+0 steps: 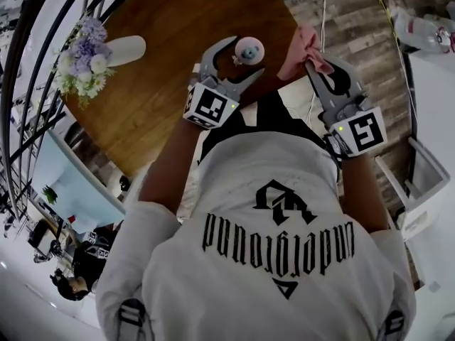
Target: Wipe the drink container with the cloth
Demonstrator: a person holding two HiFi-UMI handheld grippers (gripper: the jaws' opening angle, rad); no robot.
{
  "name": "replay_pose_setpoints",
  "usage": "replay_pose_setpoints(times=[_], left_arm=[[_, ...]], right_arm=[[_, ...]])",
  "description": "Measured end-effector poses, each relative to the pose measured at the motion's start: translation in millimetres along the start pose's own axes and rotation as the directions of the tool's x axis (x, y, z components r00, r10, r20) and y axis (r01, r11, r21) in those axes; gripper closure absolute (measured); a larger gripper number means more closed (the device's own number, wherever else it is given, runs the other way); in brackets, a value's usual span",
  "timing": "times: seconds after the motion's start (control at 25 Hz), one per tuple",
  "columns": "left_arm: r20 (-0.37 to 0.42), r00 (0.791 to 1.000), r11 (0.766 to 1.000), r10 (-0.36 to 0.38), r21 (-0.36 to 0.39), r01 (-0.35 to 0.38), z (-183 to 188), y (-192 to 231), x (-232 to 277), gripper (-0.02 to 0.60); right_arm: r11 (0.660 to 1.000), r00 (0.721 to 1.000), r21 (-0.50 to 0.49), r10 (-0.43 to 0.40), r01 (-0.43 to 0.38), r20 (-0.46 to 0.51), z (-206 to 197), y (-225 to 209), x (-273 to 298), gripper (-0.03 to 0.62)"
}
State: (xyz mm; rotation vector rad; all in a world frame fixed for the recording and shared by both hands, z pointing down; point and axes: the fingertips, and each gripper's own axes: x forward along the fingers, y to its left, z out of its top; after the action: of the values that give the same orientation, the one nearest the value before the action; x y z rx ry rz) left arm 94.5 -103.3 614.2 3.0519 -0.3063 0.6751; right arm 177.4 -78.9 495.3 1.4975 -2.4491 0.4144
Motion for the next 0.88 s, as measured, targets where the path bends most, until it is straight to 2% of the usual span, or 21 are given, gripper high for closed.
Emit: replay_pose_setpoints(times=[0.08, 0.2, 0.36, 0.52, 0.88], left_arm=[[-0.016, 1.0, 1.0, 0.006, -0.01, -0.006, -13, 1, 7, 0.196], [0.02, 1.0, 1.0, -0.017, -0.019, 0.017, -15, 0, 18, 0.187], [0.032, 0.998, 0.999, -0.05, -0.021, 0.05, -18, -9, 28, 0.187], [0.018, 1.0, 0.999, -0.02, -0.026, 0.021, -26, -7, 31, 0.187], [0.035, 0.999, 0.999, 0.006, -0.047, -0.005, -31, -2, 36, 0.196]], right_arm=[[1.0, 1.0, 0.014, 0.001, -0.001, -0.014, -10, -4, 0, 0.568], [1.0, 0.999, 0.02, 0.007, -0.007, -0.031, -22, -9, 2, 0.568], [1.0, 1.0, 0.01, 0.009, -0.009, 0.002, -24, -12, 4, 0.568], [0.999, 0.999, 0.03, 0.026, -0.024, -0.039, -34, -7, 3, 0.568], [0.999, 0.999, 0.029, 0.043, -0.042, -0.029, -34, -8, 7, 0.568]])
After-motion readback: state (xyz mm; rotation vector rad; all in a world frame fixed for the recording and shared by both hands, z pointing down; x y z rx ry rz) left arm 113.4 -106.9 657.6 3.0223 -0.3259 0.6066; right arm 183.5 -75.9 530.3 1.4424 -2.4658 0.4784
